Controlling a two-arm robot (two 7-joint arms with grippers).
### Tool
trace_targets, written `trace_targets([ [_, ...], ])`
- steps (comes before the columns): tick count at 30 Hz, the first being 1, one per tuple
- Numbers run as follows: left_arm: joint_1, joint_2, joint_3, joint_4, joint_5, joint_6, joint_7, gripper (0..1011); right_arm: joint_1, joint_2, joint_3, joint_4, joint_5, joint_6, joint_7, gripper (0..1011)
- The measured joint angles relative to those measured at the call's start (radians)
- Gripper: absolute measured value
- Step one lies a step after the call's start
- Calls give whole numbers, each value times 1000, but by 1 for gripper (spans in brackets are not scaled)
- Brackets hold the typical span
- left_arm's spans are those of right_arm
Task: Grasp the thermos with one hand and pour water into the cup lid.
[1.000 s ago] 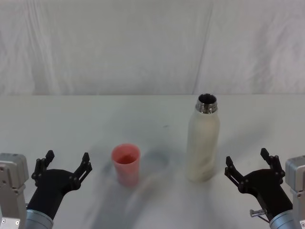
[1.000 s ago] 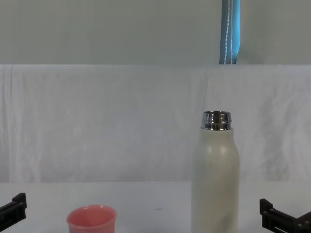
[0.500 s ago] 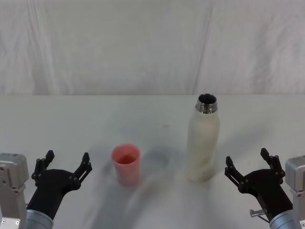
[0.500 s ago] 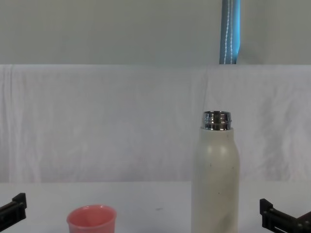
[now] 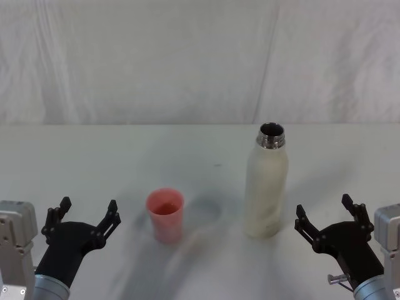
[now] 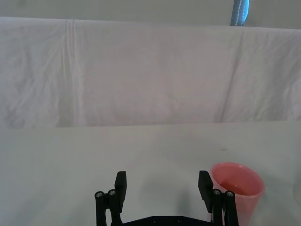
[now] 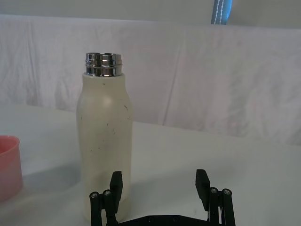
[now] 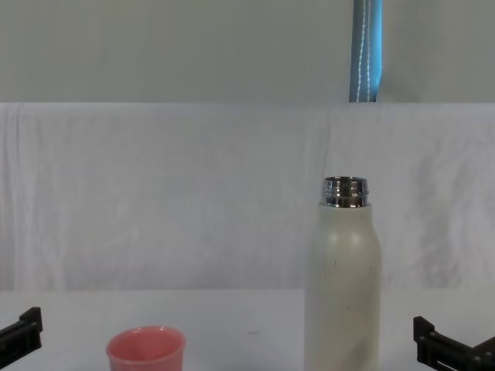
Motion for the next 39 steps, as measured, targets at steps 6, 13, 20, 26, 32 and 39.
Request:
trace_targets([
  [6, 0, 0, 0, 0, 0, 0, 0, 1001, 0, 0, 0, 0, 0, 0, 0, 1001],
  [13, 0, 0, 0, 0, 0, 0, 0, 1001, 0, 0, 0, 0, 0, 0, 0, 1001],
  [20, 0, 0, 0, 0, 0, 0, 0, 1001, 0, 0, 0, 0, 0, 0, 0, 1002],
  [26, 0, 0, 0, 0, 0, 0, 0, 1001, 0, 0, 0, 0, 0, 0, 0, 1001],
  [32, 0, 0, 0, 0, 0, 0, 0, 1001, 0, 0, 0, 0, 0, 0, 0, 1001],
  [39, 0, 0, 0, 0, 0, 0, 0, 1001, 0, 0, 0, 0, 0, 0, 0, 1001],
])
